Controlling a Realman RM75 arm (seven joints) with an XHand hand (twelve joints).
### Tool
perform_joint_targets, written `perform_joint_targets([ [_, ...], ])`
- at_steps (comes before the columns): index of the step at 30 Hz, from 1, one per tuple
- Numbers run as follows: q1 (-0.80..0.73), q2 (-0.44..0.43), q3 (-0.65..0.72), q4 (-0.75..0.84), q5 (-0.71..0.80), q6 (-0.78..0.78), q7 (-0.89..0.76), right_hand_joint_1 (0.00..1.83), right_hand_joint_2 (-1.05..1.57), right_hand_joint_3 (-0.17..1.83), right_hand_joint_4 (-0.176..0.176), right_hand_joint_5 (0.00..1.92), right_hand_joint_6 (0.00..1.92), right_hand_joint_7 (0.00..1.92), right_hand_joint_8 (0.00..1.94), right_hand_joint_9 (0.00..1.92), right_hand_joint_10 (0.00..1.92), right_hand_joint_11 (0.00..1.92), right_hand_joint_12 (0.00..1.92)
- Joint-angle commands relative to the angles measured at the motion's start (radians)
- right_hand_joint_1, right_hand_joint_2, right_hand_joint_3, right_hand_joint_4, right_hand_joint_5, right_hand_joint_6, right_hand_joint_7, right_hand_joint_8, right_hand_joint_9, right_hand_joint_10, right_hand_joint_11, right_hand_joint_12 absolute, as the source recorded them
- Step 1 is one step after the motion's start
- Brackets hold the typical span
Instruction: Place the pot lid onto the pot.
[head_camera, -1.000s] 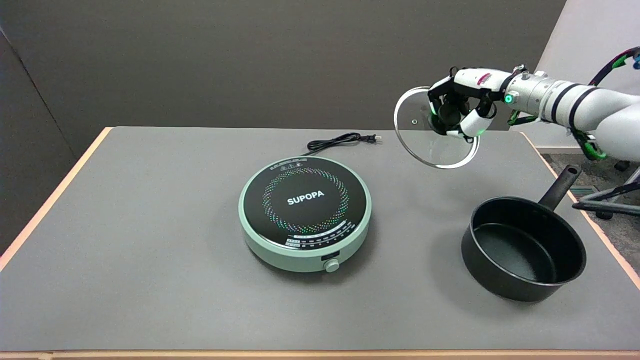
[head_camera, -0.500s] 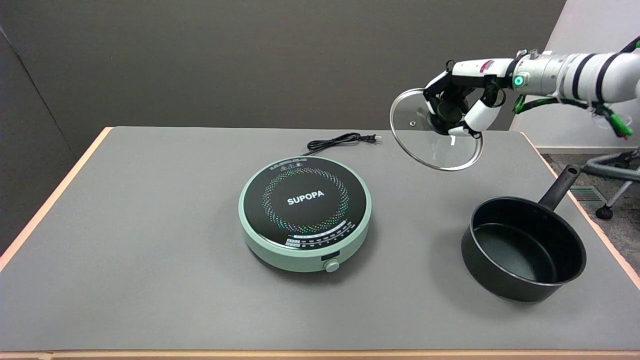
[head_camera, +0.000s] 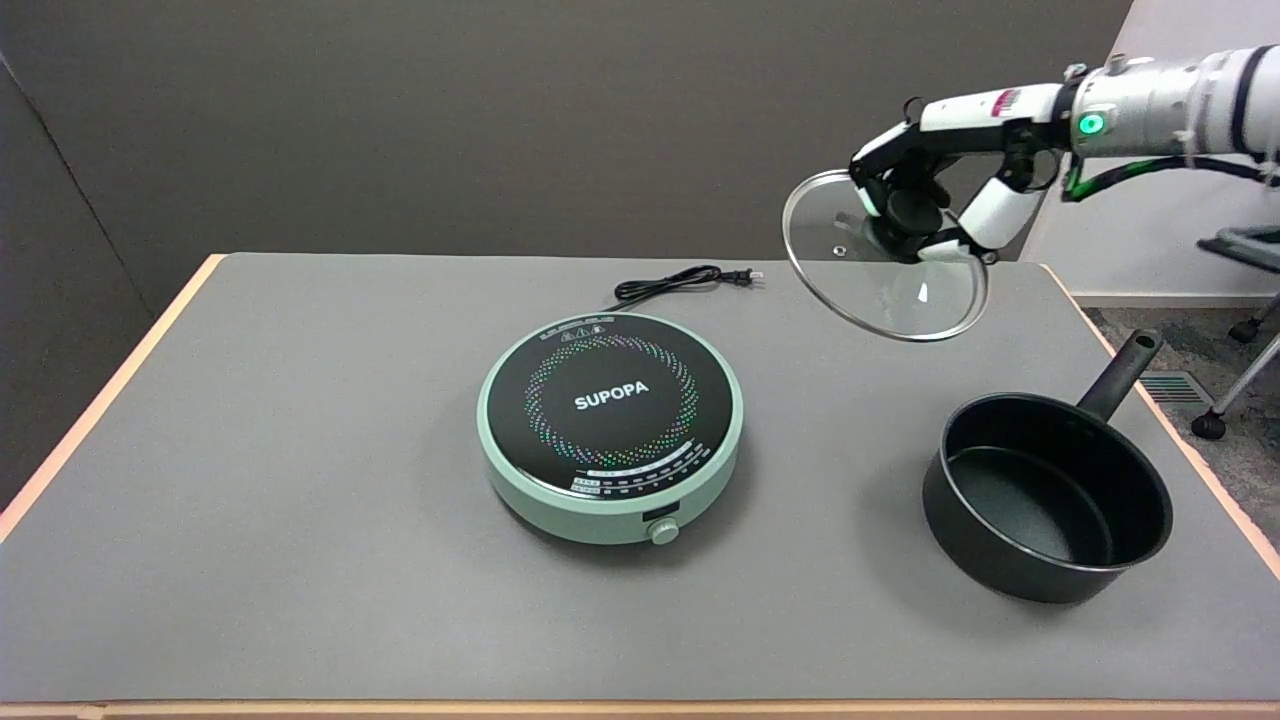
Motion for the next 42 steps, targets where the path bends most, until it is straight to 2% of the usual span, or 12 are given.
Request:
perform_joint_targets([
  [1, -0.652, -0.126, 0.936, -0.047, -0.054, -0.417, 0.011, 1.33, 0.87, 0.80, 0.176, 0.42, 1.72, 0.75, 1.63, 0.68, 1.92, 0.45, 1.69],
  [2, -0.681, -0.138, 0.968, -0.060, -0.064, -0.415, 0.013, 1.33, 0.88, 0.79, 0.176, 0.41, 1.72, 0.74, 1.64, 0.66, 1.92, 0.42, 1.70],
  [4, -0.832, -0.183, 1.135, -0.114, -0.094, -0.397, 0.024, 1.32, 0.89, 0.78, 0.176, 0.40, 1.72, 0.74, 1.65, 0.65, 1.92, 0.40, 1.71],
  [5, -0.867, -0.195, 1.162, -0.129, -0.096, -0.388, 0.031, 1.32, 0.89, 0.78, 0.176, 0.40, 1.72, 0.74, 1.64, 0.65, 1.92, 0.41, 1.70],
  [7, -0.881, -0.228, 1.165, -0.168, -0.112, -0.370, 0.042, 1.33, 0.89, 0.78, 0.176, 0.41, 1.71, 0.74, 1.64, 0.65, 1.92, 0.42, 1.69],
  [17, -0.938, -0.253, 1.165, -0.221, -0.147, -0.395, 0.077, 1.33, 0.86, 0.81, 0.176, 0.42, 1.71, 0.76, 1.62, 0.67, 1.92, 0.49, 1.65],
  [29, -0.970, -0.290, 1.167, -0.297, -0.358, -0.427, 0.107, 1.33, 0.88, 0.80, 0.176, 0.42, 1.71, 0.75, 1.64, 0.67, 1.92, 0.46, 1.68],
  [42, -0.952, -0.380, 1.170, -0.298, -0.473, -0.432, 0.109, 1.32, 0.90, 0.78, 0.176, 0.40, 1.74, 0.73, 1.66, 0.64, 1.92, 0.38, 1.71],
])
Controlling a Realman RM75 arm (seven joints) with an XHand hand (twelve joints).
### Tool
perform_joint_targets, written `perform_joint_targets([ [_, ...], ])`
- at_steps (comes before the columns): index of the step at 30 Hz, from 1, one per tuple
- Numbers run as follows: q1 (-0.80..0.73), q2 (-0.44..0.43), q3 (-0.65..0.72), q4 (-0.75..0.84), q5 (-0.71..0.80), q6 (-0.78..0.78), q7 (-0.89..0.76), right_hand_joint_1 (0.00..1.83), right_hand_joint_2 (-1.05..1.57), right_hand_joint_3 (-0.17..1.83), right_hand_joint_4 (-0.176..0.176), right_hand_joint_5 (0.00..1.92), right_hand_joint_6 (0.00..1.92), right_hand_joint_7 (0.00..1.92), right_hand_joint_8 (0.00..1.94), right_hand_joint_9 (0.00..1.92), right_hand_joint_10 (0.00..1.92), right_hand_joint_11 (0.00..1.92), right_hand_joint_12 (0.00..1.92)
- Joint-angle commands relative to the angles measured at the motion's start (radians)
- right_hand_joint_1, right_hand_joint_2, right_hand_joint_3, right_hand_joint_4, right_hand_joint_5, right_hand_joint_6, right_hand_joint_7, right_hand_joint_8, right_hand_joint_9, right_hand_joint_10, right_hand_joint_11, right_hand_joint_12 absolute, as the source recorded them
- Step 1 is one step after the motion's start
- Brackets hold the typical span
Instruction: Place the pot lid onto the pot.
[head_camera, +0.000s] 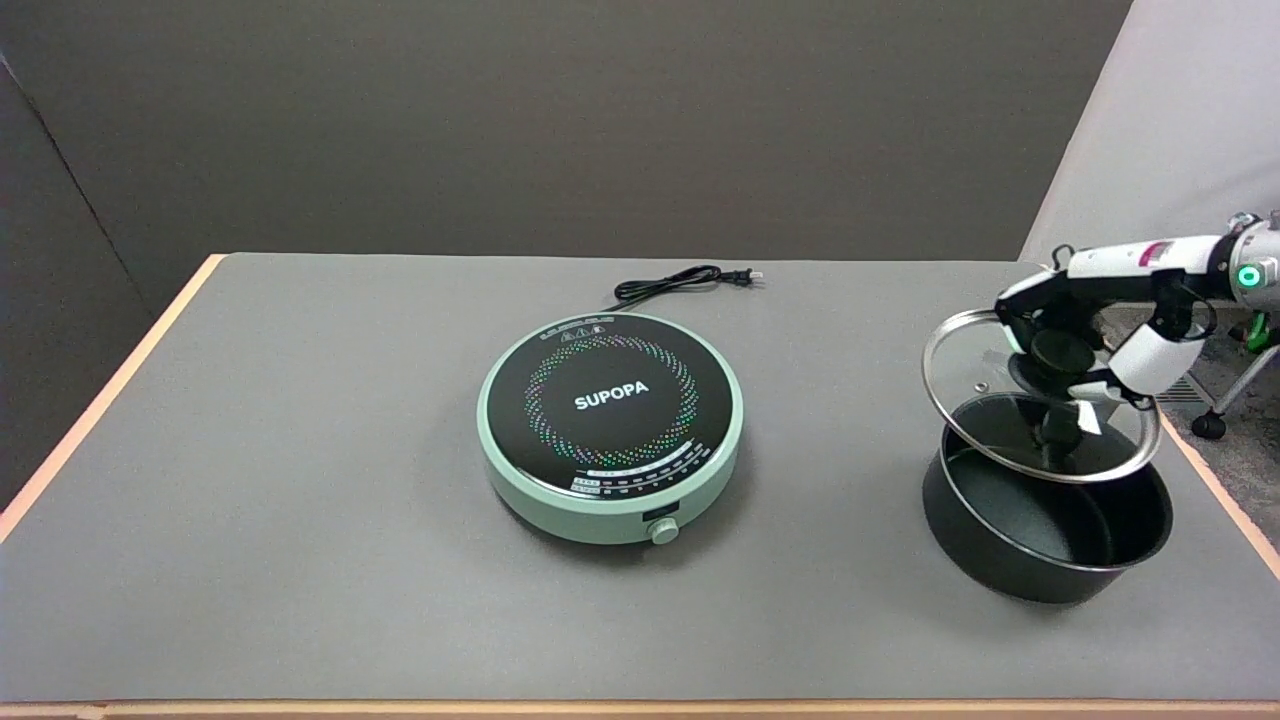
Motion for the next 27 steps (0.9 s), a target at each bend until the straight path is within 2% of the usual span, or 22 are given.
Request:
perform_joint_targets([
  [1, -0.044, -0.107, 0.057, -0.050, -0.176, -0.030, 0.020, 1.32, 0.90, 0.78, 0.176, 0.40, 1.75, 0.72, 1.67, 0.64, 1.92, 0.38, 1.71],
  [12, -0.029, -0.104, 0.057, -0.054, -0.166, -0.074, 0.053, 1.31, 0.93, 0.75, 0.176, 0.38, 1.76, 0.70, 1.69, 0.59, 1.92, 0.30, 1.74],
  [17, -0.007, -0.097, 0.057, -0.057, -0.098, -0.100, 0.063, 1.31, 0.94, 0.74, 0.176, 0.38, 1.75, 0.69, 1.70, 0.57, 1.92, 0.25, 1.76],
  [27, 0.031, -0.088, 0.060, -0.058, -0.024, -0.171, 0.077, 1.29, 1.00, 0.67, 0.176, 0.34, 1.72, 0.64, 1.73, 0.47, 1.92, 0.04, 1.78],
])
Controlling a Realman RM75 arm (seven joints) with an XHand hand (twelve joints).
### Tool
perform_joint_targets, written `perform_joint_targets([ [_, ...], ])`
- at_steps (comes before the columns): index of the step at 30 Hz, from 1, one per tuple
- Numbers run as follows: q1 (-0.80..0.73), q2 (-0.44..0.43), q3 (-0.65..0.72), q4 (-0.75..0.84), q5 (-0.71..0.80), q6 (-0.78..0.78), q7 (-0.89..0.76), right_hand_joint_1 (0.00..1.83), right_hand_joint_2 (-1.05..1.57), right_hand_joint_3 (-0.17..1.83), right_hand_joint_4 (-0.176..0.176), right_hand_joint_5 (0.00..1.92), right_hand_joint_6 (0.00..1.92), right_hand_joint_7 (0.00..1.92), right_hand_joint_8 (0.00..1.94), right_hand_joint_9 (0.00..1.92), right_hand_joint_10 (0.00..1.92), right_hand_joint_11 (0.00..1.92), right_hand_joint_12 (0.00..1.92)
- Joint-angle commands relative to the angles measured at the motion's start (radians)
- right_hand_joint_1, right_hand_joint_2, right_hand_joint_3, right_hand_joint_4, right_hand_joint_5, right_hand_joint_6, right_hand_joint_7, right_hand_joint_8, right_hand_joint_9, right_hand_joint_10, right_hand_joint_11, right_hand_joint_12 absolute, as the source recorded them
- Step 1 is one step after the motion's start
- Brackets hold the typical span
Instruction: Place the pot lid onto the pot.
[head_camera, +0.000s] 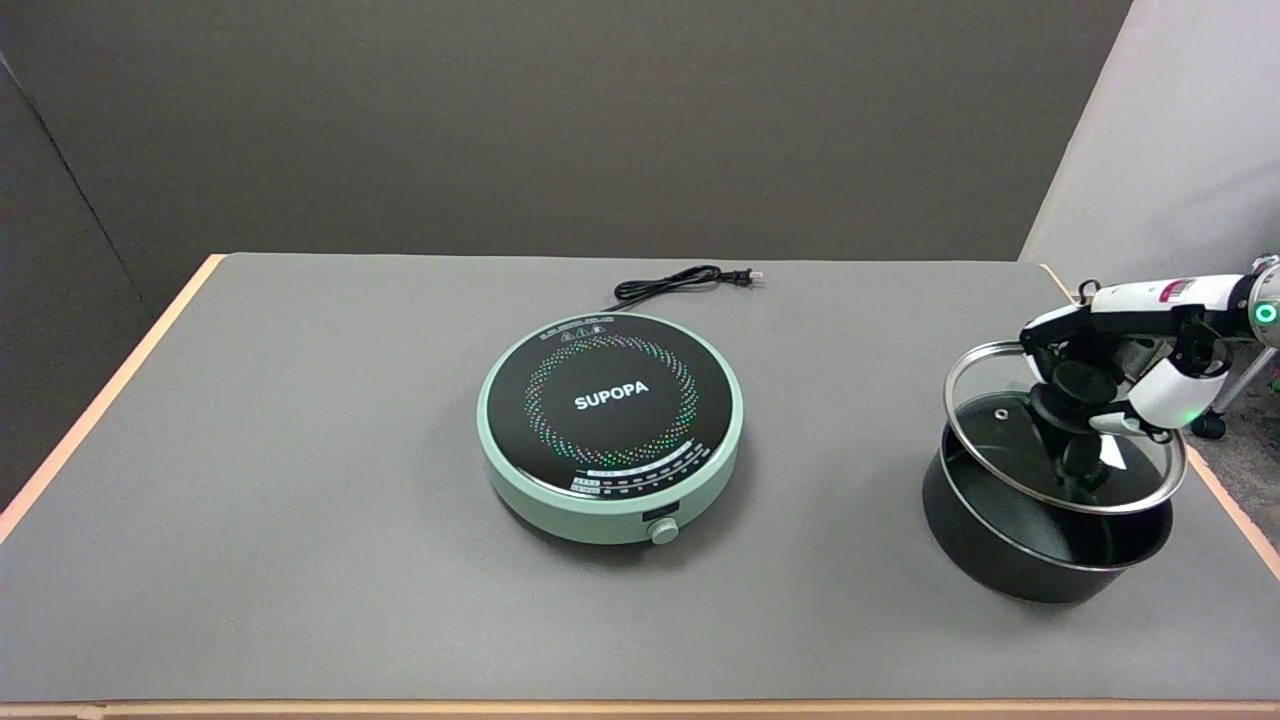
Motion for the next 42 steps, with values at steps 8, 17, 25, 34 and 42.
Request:
perform_joint_targets([
  [8, 0.060, 0.005, 0.009, -0.011, 0.100, -0.124, 0.030, 1.28, 1.05, 0.61, 0.151, 0.32, 1.68, 0.60, 1.77, 0.40, 1.92, 0.00, 1.71],
  [17, 0.064, 0.014, 0.010, -0.009, 0.218, -0.104, 0.027, 1.27, 1.08, 0.58, 0.104, 0.32, 1.64, 0.58, 1.78, 0.35, 1.92, 0.00, 1.66],
  [25, 0.004, 0.067, 0.010, -0.004, 0.240, -0.094, 0.021, 1.27, 1.09, 0.56, 0.112, 0.31, 1.63, 0.58, 1.77, 0.31, 1.92, 0.00, 1.65],
  [34, -0.064, 0.111, 0.010, -0.002, 0.268, -0.086, 0.002, 1.26, 1.11, 0.52, 0.107, 0.30, 1.63, 0.56, 1.78, 0.25, 1.92, 0.00, 1.60],
  [42, -0.090, 0.110, 0.009, 0.003, 0.156, -0.081, -0.003, 1.26, 1.13, 0.51, 0.112, 0.29, 1.65, 0.55, 1.79, 0.24, 1.92, 0.00, 1.60],
])
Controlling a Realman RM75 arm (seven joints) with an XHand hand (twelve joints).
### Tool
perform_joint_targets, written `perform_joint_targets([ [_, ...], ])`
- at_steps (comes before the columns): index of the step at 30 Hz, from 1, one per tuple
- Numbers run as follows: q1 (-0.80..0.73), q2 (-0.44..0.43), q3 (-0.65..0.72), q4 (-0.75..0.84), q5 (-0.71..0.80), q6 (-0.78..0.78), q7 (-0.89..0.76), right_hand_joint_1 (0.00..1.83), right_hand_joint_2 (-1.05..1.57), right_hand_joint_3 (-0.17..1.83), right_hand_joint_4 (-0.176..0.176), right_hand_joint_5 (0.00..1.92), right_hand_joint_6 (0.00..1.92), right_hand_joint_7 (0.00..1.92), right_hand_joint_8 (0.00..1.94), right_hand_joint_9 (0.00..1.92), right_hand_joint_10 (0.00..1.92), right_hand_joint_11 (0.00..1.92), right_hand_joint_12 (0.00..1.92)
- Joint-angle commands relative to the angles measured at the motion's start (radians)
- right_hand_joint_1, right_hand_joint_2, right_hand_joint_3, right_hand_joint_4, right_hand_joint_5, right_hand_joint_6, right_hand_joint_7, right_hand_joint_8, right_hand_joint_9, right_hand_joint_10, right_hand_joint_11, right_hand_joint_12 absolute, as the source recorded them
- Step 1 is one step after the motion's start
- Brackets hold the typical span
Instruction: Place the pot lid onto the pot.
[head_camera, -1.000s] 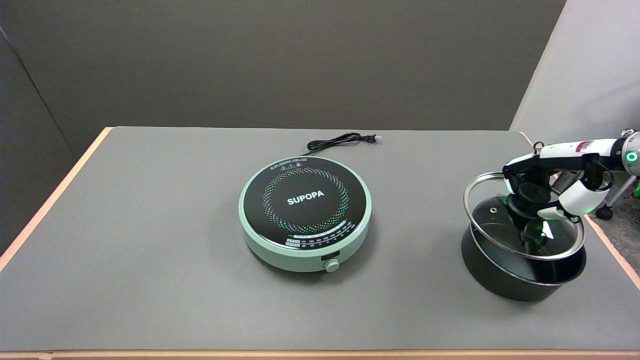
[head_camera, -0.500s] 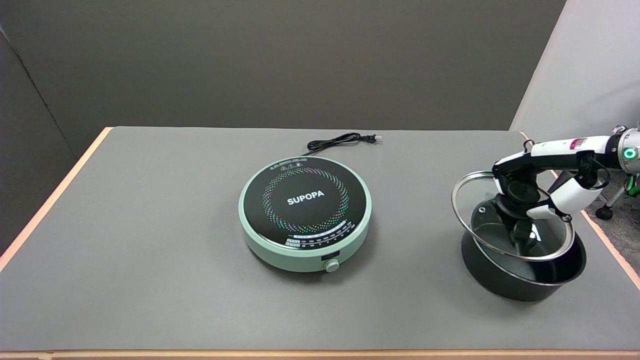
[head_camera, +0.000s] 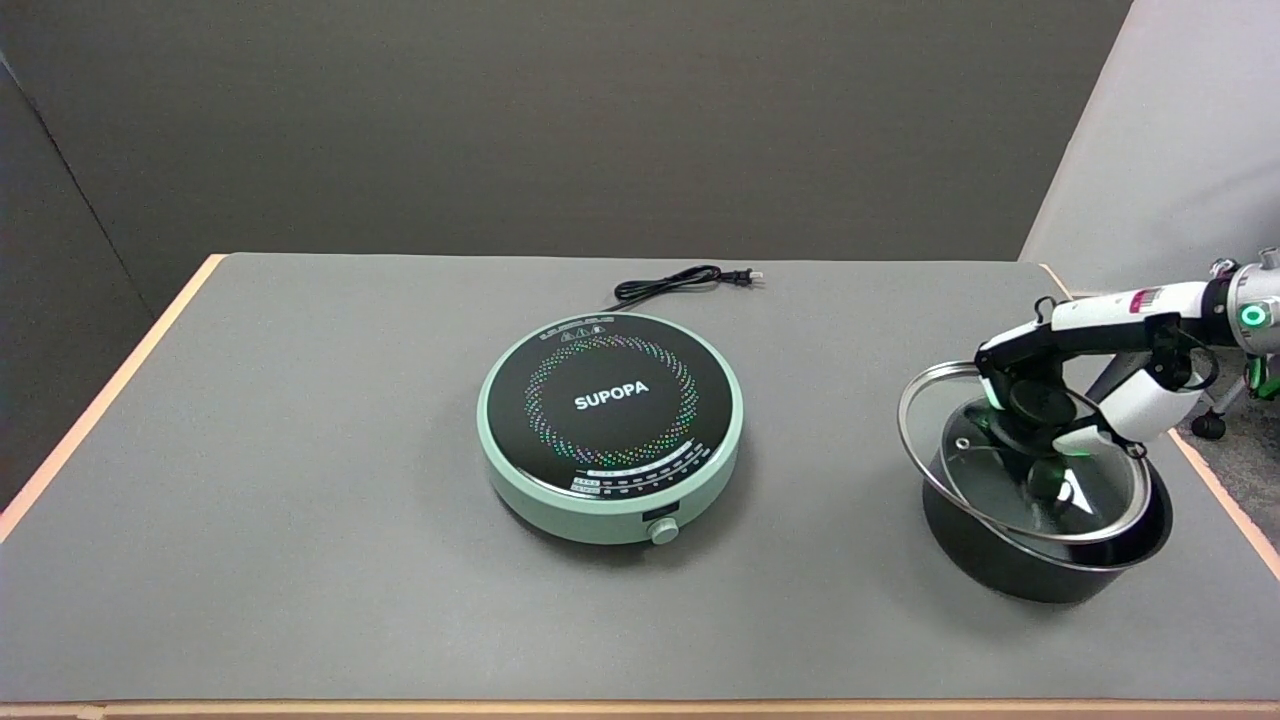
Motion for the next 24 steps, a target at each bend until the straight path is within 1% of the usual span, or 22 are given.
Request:
perform_joint_targets([
  [1, -0.066, 0.038, 0.000, 0.006, -0.077, 0.014, -0.015, 1.26, 1.13, 0.51, 0.112, 0.29, 1.65, 0.55, 1.79, 0.24, 1.92, 0.00, 1.59],
  [2, -0.060, 0.039, 0.000, 0.006, -0.092, 0.017, -0.014, 1.26, 1.13, 0.50, 0.111, 0.29, 1.64, 0.54, 1.80, 0.23, 1.92, 0.00, 1.59],
  [4, -0.049, 0.044, 0.000, 0.006, -0.107, 0.022, -0.008, 1.23, 1.19, 0.51, 0.132, 0.30, 1.57, 0.46, 1.92, 0.18, 1.92, 0.00, 1.52],
  [9, -0.034, 0.049, -0.002, 0.006, -0.176, 0.025, 0.005, 1.23, 1.19, 0.50, 0.137, 0.32, 1.58, 0.46, 1.92, 0.18, 1.92, 0.00, 1.53],
  [10, -0.034, 0.049, -0.002, 0.006, -0.197, 0.025, 0.010, 1.23, 1.19, 0.50, 0.138, 0.31, 1.58, 0.47, 1.91, 0.18, 1.92, 0.00, 1.53],
  [11, -0.034, 0.050, -0.003, 0.006, -0.210, 0.025, 0.013, 1.26, 1.13, 0.51, 0.116, 0.30, 1.64, 0.54, 1.81, 0.23, 1.92, 0.00, 1.60],
  [12, -0.033, 0.051, -0.003, 0.006, -0.216, 0.025, 0.018, 1.26, 1.12, 0.52, 0.112, 0.30, 1.65, 0.56, 1.78, 0.25, 1.92, 0.00, 1.62],
  [13, -0.030, 0.053, -0.003, 0.006, -0.221, 0.025, 0.026, 1.26, 1.11, 0.53, 0.113, 0.30, 1.65, 0.56, 1.78, 0.25, 1.92, 0.00, 1.63],
  [14, -0.021, 0.056, -0.003, 0.006, -0.224, 0.025, 0.030, 1.25, 1.14, 0.53, 0.127, 0.31, 1.60, 0.52, 1.86, 0.24, 1.92, 0.00, 1.57],
  [15, -0.016, 0.057, -0.003, 0.006, -0.224, 0.025, 0.030, 1.25, 1.14, 0.54, 0.126, 0.31, 1.61, 0.52, 1.85, 0.25, 1.92, 0.00, 1.59],
  [16, -0.010, 0.060, -0.003, 0.006, -0.224, 0.028, 0.033, 1.26, 1.11, 0.53, 0.115, 0.31, 1.65, 0.56, 1.78, 0.28, 1.92, 0.00, 1.66],
  [24, 0.006, 0.068, -0.006, 0.006, -0.224, 0.046, 0.045, 1.27, 1.09, 0.56, 0.121, 0.32, 1.66, 0.58, 1.78, 0.31, 1.92, 0.00, 1.71],
])
